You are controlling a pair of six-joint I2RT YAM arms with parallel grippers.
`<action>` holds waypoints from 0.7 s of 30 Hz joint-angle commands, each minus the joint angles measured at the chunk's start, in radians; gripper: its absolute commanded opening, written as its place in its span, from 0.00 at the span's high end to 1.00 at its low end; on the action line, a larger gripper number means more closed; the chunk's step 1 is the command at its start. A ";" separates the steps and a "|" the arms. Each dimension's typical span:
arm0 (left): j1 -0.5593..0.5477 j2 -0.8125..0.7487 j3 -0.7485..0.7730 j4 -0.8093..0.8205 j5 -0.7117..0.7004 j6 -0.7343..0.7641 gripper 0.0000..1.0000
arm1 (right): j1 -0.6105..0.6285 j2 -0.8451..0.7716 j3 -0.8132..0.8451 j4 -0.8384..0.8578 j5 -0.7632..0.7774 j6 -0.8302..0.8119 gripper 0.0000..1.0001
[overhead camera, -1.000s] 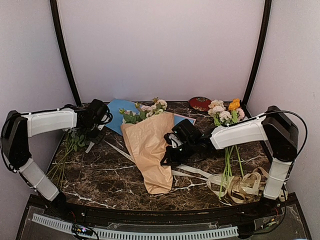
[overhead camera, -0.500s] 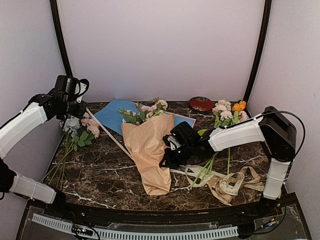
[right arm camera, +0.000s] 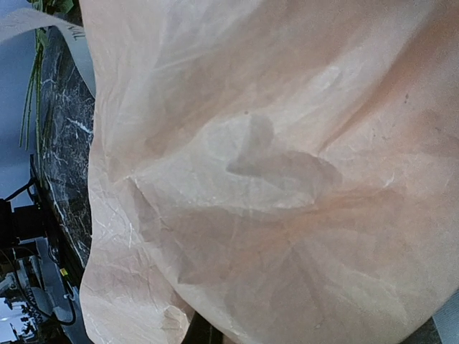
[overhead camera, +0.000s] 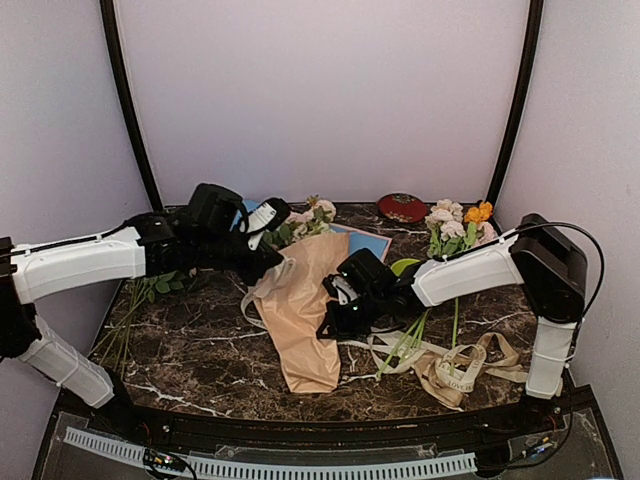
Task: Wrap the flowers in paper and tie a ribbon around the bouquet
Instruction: Place the folded bouquet on the ribbon.
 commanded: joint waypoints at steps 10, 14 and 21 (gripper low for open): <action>-0.051 0.408 -0.020 0.073 0.185 -0.187 1.00 | 0.029 -0.004 -0.033 0.021 0.019 0.050 1.00; -0.051 0.472 -0.012 0.013 0.145 -0.205 1.00 | 0.039 -0.066 -0.050 -0.025 0.053 0.041 0.99; -0.051 0.491 -0.056 0.012 0.116 -0.196 1.00 | 0.019 -0.273 -0.158 -0.171 0.138 0.026 0.88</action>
